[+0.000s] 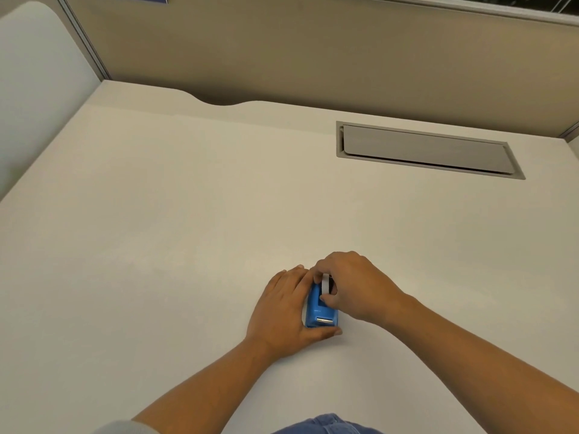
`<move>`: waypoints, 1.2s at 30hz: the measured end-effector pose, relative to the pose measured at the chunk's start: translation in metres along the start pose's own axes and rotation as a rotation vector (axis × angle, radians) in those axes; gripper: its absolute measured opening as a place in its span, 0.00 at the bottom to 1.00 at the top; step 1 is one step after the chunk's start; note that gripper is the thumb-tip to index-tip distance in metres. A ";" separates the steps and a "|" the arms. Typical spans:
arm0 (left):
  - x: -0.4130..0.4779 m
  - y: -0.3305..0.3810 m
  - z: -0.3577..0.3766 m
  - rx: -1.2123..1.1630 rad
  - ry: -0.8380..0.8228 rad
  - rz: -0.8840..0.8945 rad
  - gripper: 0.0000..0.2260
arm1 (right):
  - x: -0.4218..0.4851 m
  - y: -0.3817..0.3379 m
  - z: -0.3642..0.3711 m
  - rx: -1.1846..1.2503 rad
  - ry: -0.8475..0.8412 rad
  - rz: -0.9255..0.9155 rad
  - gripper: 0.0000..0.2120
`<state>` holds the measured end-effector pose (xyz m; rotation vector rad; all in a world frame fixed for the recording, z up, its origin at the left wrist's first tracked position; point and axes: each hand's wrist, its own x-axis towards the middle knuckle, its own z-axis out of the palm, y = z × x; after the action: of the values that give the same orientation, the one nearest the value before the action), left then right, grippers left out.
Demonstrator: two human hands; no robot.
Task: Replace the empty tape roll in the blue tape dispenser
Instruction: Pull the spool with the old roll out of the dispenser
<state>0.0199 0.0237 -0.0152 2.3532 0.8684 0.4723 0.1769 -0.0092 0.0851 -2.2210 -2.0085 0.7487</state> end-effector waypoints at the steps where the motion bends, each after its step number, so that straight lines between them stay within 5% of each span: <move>1: 0.000 0.000 0.000 0.006 0.006 0.004 0.39 | 0.000 0.001 0.000 0.003 -0.002 0.004 0.10; 25: -0.001 0.003 -0.001 0.029 -0.006 -0.010 0.42 | -0.018 -0.012 -0.019 0.144 0.070 0.019 0.10; 31: -0.002 0.007 -0.021 -0.220 -0.198 -0.154 0.52 | -0.041 -0.012 -0.024 0.161 0.082 0.073 0.09; 36: -0.011 0.040 -0.066 -0.516 -0.062 -0.336 0.23 | -0.073 -0.019 -0.026 0.190 0.130 0.095 0.07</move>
<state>-0.0024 0.0180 0.0596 1.7075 0.9564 0.4197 0.1668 -0.0683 0.1377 -2.2066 -1.7075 0.7482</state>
